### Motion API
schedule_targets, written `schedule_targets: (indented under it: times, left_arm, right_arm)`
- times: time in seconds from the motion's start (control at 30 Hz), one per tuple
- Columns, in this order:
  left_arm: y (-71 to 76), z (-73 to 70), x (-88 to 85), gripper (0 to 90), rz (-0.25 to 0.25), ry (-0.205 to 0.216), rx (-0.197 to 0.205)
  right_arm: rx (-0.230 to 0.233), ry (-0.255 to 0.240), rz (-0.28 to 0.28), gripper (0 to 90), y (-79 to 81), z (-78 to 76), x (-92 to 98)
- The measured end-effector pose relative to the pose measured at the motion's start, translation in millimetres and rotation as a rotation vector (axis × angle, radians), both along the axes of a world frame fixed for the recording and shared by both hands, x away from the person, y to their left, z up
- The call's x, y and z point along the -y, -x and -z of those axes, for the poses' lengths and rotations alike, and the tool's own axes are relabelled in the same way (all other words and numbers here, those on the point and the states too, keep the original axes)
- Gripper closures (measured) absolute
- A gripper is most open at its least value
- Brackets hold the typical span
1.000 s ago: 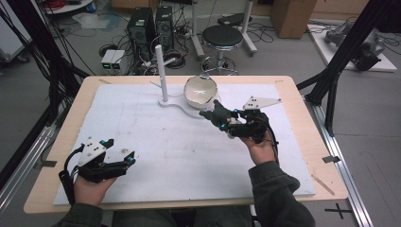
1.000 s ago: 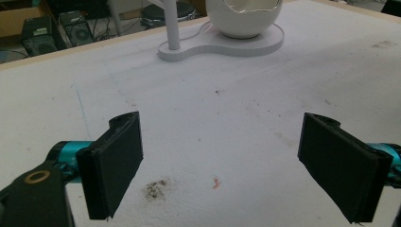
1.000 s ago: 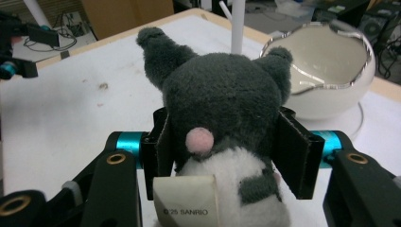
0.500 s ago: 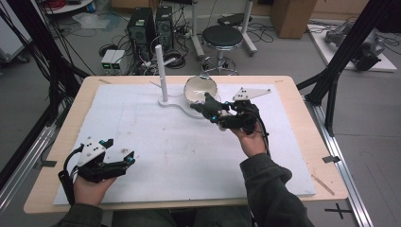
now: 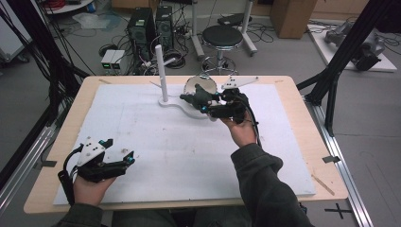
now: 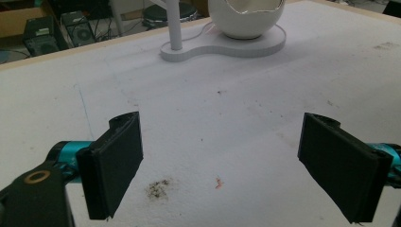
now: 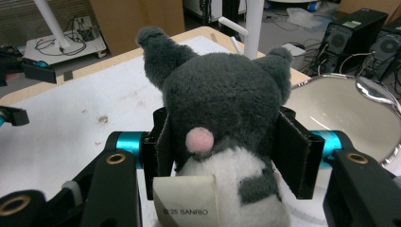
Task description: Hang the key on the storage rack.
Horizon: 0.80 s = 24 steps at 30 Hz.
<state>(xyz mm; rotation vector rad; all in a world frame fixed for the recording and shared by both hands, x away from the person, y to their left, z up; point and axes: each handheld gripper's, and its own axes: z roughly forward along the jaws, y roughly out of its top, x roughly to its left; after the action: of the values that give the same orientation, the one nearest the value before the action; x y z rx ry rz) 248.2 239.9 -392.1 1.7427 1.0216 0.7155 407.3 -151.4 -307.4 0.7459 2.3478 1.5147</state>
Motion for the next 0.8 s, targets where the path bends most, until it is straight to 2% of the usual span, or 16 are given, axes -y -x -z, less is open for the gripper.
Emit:
schedule_targets:
  times: [0.8]
  left_arm:
    - [-0.2, 0.3, -1.7, 15.1, -0.004, 0.004, 0.004]
  right_arm:
    - [0.025, 0.0, -0.031, 44.9, -28.3, -24.8, -44.2]
